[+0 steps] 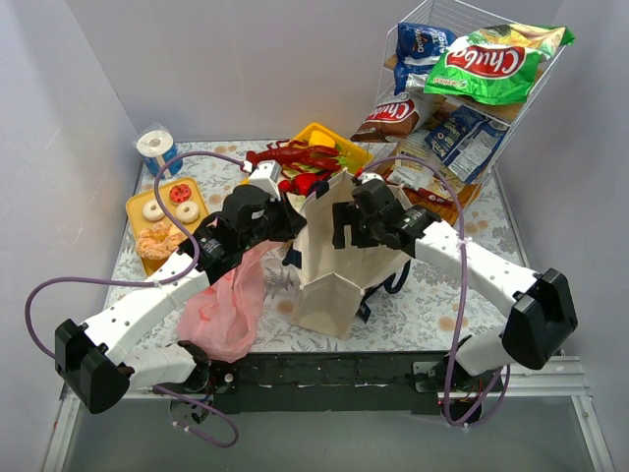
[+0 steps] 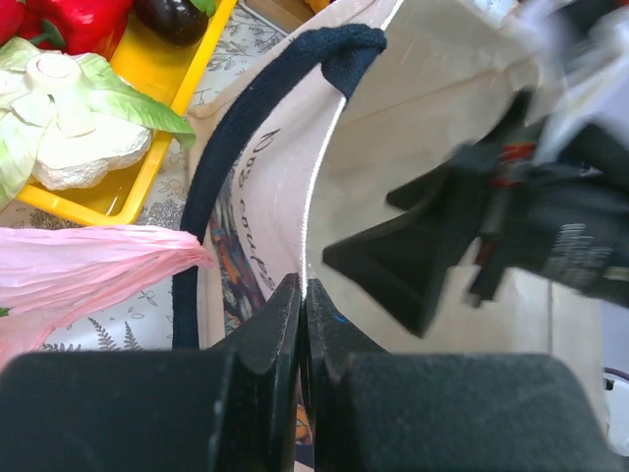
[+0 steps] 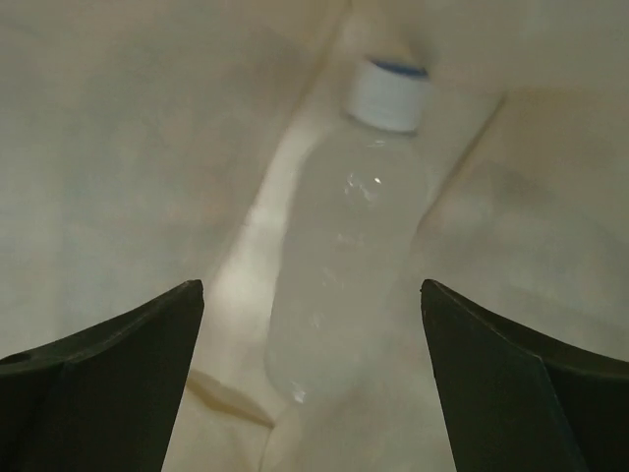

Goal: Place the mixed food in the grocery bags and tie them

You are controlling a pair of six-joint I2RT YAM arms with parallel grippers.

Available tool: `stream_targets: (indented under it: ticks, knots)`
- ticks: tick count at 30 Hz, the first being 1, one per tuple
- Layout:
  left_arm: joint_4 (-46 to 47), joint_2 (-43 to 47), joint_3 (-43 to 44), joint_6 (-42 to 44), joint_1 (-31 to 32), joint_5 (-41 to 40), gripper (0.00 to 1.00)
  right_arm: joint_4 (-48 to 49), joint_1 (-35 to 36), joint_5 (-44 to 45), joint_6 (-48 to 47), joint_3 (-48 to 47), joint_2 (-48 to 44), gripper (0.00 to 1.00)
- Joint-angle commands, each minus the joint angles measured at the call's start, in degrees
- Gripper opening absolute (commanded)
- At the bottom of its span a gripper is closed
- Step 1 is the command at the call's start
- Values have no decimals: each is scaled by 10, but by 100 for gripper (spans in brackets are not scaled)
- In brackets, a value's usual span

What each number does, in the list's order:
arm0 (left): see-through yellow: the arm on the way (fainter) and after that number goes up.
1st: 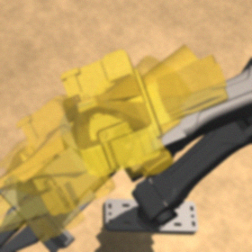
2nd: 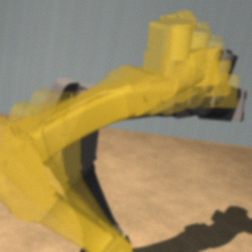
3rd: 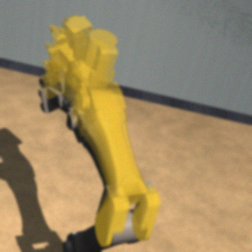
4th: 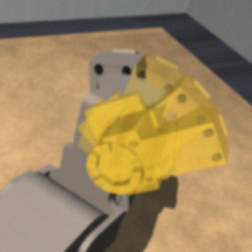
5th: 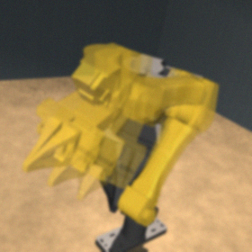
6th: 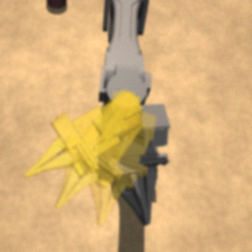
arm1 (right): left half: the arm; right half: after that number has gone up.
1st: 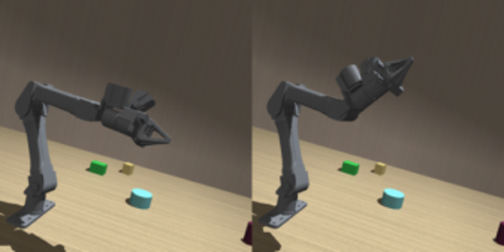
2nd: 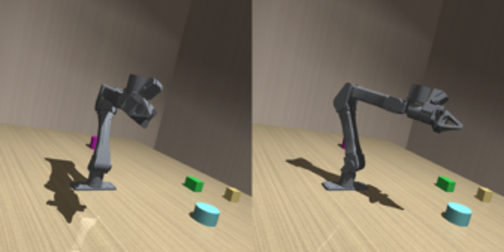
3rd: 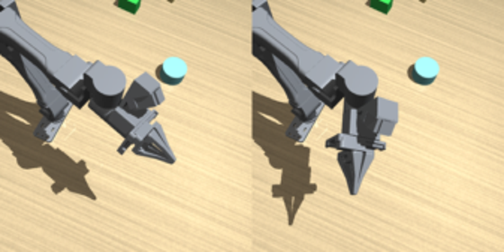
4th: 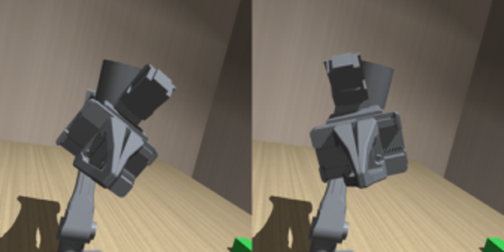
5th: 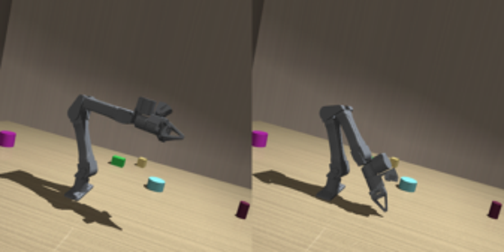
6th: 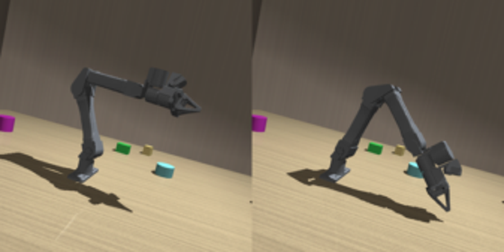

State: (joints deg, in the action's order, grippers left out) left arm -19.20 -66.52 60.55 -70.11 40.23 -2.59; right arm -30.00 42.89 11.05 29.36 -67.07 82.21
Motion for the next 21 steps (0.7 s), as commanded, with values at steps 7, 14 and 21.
stream_targets:
  ticks: [7,14,21]
  knots:
    - [15,15,-4,7,-1,-14,0,105,64,182,-162,-175,-145,99]
    - [14,6,5,16,-1,-4,0,116,-25,345,-413,-408,-73,99]
    - [16,6,6,22,-1,-1,0,189,-167,300,-518,-445,-57,98]
